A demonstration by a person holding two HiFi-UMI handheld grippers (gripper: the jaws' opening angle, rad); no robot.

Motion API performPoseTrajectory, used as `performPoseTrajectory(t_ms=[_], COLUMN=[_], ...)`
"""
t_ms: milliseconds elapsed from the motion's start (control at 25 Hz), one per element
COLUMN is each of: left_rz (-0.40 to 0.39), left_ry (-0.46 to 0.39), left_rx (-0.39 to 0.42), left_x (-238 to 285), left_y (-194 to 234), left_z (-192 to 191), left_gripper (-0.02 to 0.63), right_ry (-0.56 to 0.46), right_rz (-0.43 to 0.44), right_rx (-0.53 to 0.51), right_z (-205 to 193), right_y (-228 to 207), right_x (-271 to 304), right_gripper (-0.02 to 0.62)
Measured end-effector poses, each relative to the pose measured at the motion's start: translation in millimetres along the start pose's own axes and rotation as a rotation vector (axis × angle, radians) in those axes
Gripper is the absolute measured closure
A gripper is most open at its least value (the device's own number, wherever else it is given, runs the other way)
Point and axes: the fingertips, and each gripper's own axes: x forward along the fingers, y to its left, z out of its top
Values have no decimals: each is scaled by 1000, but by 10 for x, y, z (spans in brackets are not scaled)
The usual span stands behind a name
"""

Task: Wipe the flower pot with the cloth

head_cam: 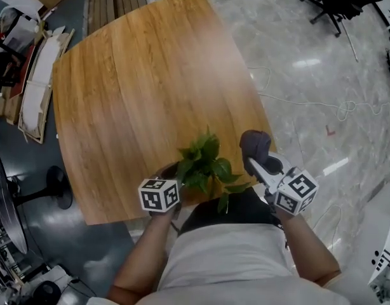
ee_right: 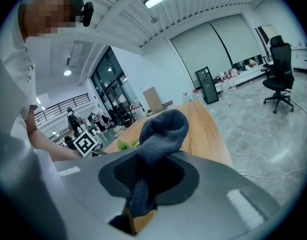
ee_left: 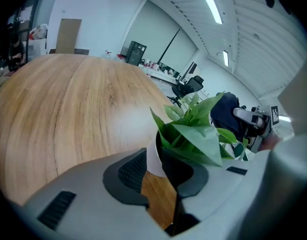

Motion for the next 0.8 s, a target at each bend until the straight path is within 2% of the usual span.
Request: performPoseTrajectory(t_ms=[200, 400, 640, 760, 800], left_rz=[50, 52, 43, 57, 63], left_ry=[-2, 36, 50, 17, 8], left_rx=[52, 63, 11, -30, -48], left_x=[32, 90, 186, 189, 183], left_y=[12, -23, -5, 70, 114], left_z=[82, 65, 47, 37, 15], left_gripper=[509, 506, 506, 580, 581], right_ry=[-2, 8, 21, 37, 49], right_rz=[23, 39, 55, 71, 79], right_rx=[15, 24, 33, 30, 28], right_z=[-21, 5, -4, -57, -94], right_y=[-115, -166, -215, -226, -214], right_x=[89, 102, 183, 240, 265], right_gripper=[532, 532, 532, 532, 532])
